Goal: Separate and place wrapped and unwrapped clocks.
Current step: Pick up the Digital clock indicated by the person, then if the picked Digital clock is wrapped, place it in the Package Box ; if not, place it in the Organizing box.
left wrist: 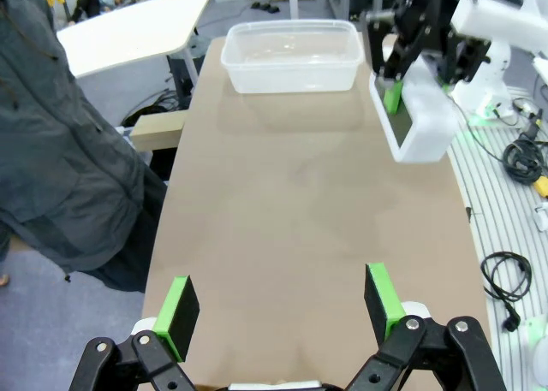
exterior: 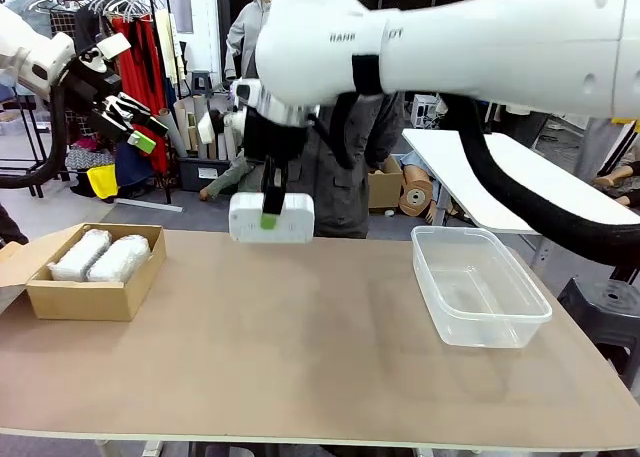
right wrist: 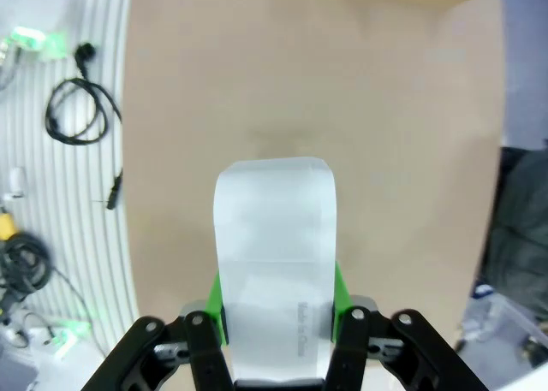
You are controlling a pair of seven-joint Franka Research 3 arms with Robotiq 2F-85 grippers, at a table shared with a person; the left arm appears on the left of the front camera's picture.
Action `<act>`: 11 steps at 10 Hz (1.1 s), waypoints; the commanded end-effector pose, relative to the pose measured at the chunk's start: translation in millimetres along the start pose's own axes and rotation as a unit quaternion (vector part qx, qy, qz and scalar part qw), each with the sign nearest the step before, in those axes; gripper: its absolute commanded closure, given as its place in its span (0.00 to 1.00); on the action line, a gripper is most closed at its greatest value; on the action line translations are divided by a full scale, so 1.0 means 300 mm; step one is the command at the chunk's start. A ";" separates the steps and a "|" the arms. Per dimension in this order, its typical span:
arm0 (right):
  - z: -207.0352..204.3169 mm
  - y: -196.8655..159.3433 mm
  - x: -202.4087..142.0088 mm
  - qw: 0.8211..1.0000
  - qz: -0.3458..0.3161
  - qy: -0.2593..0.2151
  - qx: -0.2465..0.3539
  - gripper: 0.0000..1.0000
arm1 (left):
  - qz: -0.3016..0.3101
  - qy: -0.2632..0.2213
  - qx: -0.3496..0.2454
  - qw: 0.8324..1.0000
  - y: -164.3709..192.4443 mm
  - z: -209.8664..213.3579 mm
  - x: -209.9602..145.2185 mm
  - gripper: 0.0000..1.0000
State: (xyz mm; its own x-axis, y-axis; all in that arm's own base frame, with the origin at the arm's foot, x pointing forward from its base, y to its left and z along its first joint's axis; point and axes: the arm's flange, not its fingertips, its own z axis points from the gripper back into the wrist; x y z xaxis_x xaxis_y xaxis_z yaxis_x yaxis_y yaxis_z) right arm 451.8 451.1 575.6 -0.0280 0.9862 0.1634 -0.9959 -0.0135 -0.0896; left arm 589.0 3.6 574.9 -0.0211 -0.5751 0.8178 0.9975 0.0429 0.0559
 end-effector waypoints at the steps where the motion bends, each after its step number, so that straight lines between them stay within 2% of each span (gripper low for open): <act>1: 0.122 -0.001 0.052 1.000 -0.014 0.008 -0.020 1.00 | -0.001 0.004 0.002 1.000 -0.006 0.001 0.001 0.00; 3: 0.249 0.002 0.054 0.998 -0.032 -0.002 -0.051 1.00 | -0.001 0.004 0.002 1.000 -0.006 0.001 0.001 0.00; 6: 0.356 0.023 0.039 0.995 -0.048 0.001 -0.087 1.00 | -0.001 0.004 0.002 1.000 -0.006 0.001 0.001 0.00; 11: 0.345 0.026 0.020 0.996 -0.031 -0.014 -0.077 1.00 | -0.001 0.004 0.002 1.000 -0.006 0.001 0.001 0.00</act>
State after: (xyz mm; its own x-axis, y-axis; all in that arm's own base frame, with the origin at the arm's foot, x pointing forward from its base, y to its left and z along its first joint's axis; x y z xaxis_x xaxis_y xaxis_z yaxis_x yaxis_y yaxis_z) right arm 435.6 440.8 673.0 0.0281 0.9803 0.1953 -0.9726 0.0719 -0.2210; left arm 589.0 3.7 575.0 -0.0212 -0.5751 0.8178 0.9975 0.0429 0.0560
